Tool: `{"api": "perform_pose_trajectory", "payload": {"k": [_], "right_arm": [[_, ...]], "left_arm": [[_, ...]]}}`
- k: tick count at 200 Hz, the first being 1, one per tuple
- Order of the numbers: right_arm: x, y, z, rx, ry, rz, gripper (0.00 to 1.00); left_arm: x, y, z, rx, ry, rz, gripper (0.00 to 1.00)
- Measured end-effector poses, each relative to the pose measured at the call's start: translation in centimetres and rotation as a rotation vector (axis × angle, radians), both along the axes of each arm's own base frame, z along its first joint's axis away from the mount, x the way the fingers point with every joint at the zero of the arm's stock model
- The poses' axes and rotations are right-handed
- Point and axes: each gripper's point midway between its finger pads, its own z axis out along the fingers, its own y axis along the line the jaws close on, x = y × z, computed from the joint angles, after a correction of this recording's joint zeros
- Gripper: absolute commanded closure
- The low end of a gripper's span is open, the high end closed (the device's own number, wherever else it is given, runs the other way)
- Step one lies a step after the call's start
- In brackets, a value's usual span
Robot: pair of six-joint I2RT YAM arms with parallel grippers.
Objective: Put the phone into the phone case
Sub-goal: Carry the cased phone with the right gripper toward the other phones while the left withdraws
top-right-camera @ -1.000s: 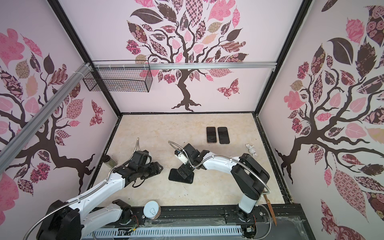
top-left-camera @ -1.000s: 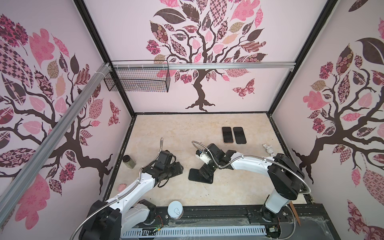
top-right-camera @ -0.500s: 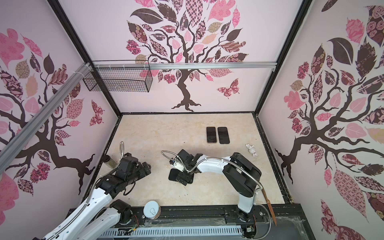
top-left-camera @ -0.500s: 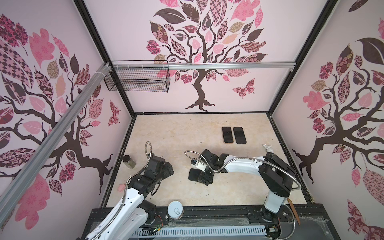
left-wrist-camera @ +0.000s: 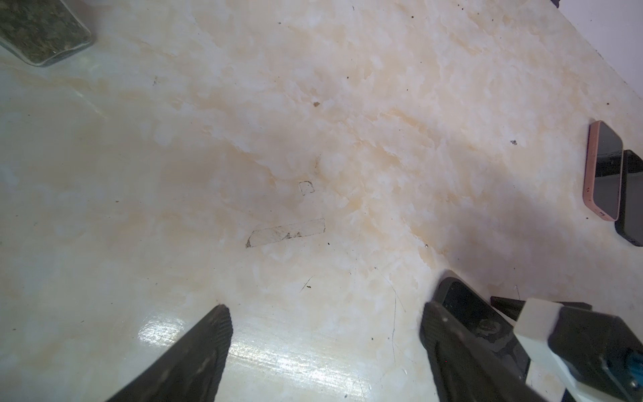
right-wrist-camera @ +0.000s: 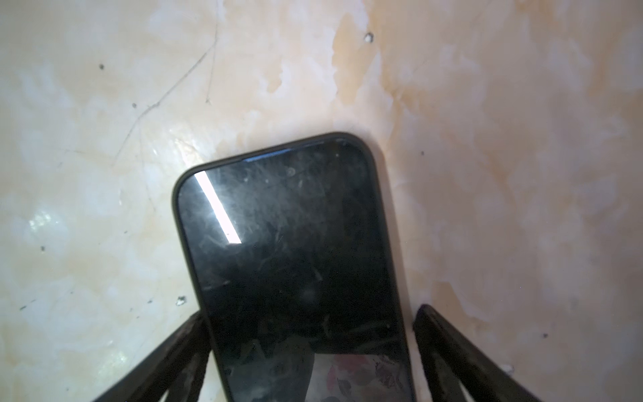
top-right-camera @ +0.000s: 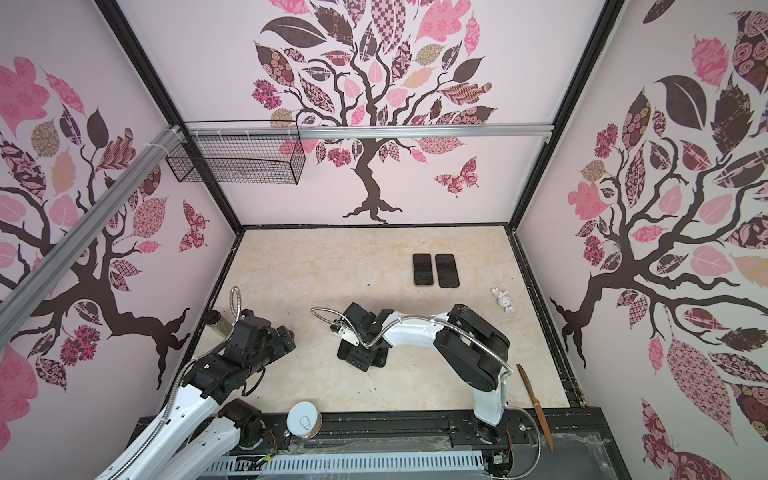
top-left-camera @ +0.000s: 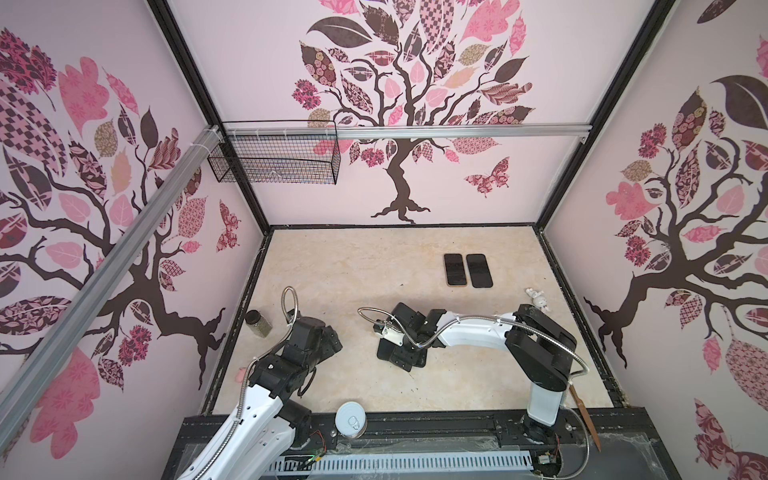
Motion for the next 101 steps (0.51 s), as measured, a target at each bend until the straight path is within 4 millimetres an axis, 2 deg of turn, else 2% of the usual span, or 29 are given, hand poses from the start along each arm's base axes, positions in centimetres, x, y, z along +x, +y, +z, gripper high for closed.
{"api": "perform_pose_trajectory", "payload": {"k": [26,47,72,101], "right_arm": [[0.3,-0.1,0.0,0.000,-0.007,-0.044,0.32],[0.4,-0.2,0.1,0.017,-0.015,-0.089,0.48],[0.8,-0.9,0.2,0.034,-0.028,-0.161,0.61],[1.6,-2.3,0.4,0.048,-0.021,-0.264,0.72]], "left_arm": [[0.0,0.0,0.1,-0.002,-0.004,0.000,0.11],[0.0,0.0,0.1,-0.003,-0.005,0.000,0.11],[0.0,-0.1,0.1,-0.006,-0.004,-0.004,0.11],[0.0,-0.3,0.1,-0.012,-0.002,-0.014,0.12]]}}
